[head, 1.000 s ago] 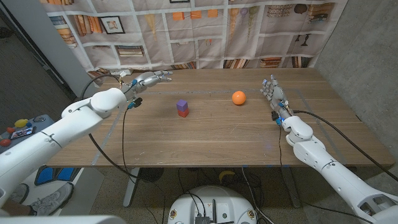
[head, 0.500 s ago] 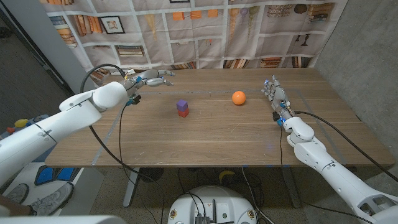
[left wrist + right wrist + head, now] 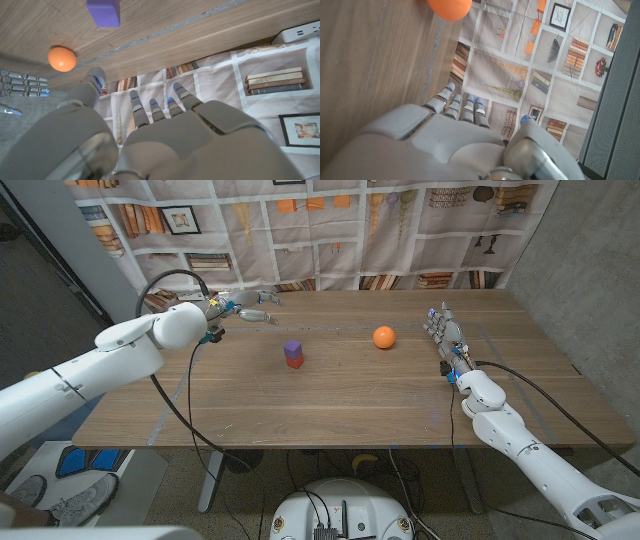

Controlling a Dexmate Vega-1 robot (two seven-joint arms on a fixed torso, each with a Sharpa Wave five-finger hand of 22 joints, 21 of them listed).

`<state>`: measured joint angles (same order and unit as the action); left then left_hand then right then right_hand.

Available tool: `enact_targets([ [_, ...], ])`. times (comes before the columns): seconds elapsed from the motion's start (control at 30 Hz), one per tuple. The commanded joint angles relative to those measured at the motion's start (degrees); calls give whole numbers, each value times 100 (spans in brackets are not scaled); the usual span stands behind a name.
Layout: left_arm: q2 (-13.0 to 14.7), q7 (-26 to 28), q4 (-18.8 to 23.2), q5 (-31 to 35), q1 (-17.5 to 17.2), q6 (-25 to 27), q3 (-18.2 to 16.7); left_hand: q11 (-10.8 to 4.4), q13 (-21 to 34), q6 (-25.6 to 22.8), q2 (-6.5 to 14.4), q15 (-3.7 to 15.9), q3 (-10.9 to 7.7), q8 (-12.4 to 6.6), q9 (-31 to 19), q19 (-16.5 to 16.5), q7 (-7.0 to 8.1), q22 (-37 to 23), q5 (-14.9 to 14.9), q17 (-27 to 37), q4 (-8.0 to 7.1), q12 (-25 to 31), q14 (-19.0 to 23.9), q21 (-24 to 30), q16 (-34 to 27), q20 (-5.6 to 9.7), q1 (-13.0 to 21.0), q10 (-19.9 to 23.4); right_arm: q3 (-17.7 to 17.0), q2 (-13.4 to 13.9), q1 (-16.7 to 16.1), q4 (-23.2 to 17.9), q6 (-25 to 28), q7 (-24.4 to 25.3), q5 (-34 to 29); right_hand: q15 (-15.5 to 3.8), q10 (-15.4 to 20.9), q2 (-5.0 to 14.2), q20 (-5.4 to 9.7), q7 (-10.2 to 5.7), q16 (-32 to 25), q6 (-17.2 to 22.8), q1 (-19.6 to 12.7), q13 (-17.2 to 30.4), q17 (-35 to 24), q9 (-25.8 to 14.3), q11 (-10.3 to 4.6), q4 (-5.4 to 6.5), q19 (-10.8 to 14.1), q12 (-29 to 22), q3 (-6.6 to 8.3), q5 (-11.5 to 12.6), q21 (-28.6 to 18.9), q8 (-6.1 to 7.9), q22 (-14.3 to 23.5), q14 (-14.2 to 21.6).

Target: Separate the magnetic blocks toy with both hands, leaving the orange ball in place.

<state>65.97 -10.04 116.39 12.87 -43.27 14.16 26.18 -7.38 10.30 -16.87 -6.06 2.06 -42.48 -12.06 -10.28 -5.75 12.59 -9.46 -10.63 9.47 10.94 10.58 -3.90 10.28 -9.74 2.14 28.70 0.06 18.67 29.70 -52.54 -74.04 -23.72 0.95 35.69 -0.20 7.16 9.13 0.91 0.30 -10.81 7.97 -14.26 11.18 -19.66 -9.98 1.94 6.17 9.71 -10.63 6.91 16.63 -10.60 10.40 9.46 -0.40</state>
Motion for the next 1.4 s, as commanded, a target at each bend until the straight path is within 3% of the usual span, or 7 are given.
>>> enact_targets([
  [0.03, 53, -996, 165, 878, 477, 95, 284, -14, 4, 22, -41, 10, -18, 10, -23, 117, -19, -11, -38, 29, 1, -20, -144, -23, 13, -60, 142, -119, 14, -52, 83, 169, -117, -63, -25, 24, 7, -33, -5, -34, -40, 41, 54, 12, -3, -11, 20, 6, 52, -25, 37, -11, -26, 27, 15, -8],
  [0.1, 10, -1112, 182, 991, 528, 114, 315, 2, 3, 69, -94, -63, 6, 26, -23, 275, -26, -14, -33, 30, -8, -16, -267, -45, 11, -141, 238, -208, 16, -63, 99, 196, -125, -72, -21, 29, 11, -36, -11, -31, -42, 43, 59, 10, -1, -11, 22, 8, 54, -27, 36, -13, -26, 27, 15, -5],
  [0.23, -81, -1433, 217, 1367, 702, 190, 457, 66, 3, 150, -168, -214, 74, 40, -25, 1029, -76, -20, -34, 33, -33, 0, -546, -93, -1, -344, 453, -390, 18, -71, 123, 237, -150, -96, -22, 31, 16, -51, 6, -34, -47, 49, 77, 4, 9, -11, 24, 13, 65, -30, 33, -21, -29, 29, 15, -1],
  [0.43, -281, -2014, 145, 1896, 1032, 85, 718, 104, 0, 254, -193, -364, 139, 59, -27, 1463, -103, -26, -36, 35, -48, -31, -867, -72, 14, -434, 568, -667, 10, -73, 133, 255, -160, -85, -22, 23, 25, -62, 19, -25, -49, 56, 95, -3, 19, -11, 24, 18, 67, -34, 32, -29, -28, 31, 14, -3],
  [0.7, -547, -2554, 24, 2616, 1317, -125, 990, 178, -2, 383, -212, -439, 209, 84, -29, 1742, -177, -30, -32, 36, -61, -33, -1062, -57, 3, -550, 617, -863, 10, -76, 179, 285, -139, -206, 59, -9, 16, -70, 98, -2, -46, 51, 120, -14, 41, -11, 29, 24, 55, -32, 39, -40, -19, 28, 13, -21],
  [0.9, -755, -2647, -144, 2878, 1382, -294, 1065, 210, -3, 382, -207, -458, 229, 72, -29, 1787, -211, -30, -33, 36, -66, -32, -1090, -42, -9, -576, 631, -923, 20, -60, 199, 249, -35, -251, 111, -55, -72, -59, 194, 199, -28, -51, 145, -32, 80, -8, 43, 29, 41, -2, 68, -51, -9, -8, 8, -92],
  [1.4, -1086, -2996, -283, 3505, 1373, -367, 1221, 297, 0, 652, -225, -490, 318, 126, -27, 1931, -344, -31, -28, 37, -74, -31, -1232, -14, -19, -686, 660, -1175, 21, -27, 159, 118, 59, 44, -37, -42, -62, -29, 207, 194, -39, -44, 160, -46, 118, -5, 48, 35, 24, -15, 113, -55, -2, 7, 6, -93],
])
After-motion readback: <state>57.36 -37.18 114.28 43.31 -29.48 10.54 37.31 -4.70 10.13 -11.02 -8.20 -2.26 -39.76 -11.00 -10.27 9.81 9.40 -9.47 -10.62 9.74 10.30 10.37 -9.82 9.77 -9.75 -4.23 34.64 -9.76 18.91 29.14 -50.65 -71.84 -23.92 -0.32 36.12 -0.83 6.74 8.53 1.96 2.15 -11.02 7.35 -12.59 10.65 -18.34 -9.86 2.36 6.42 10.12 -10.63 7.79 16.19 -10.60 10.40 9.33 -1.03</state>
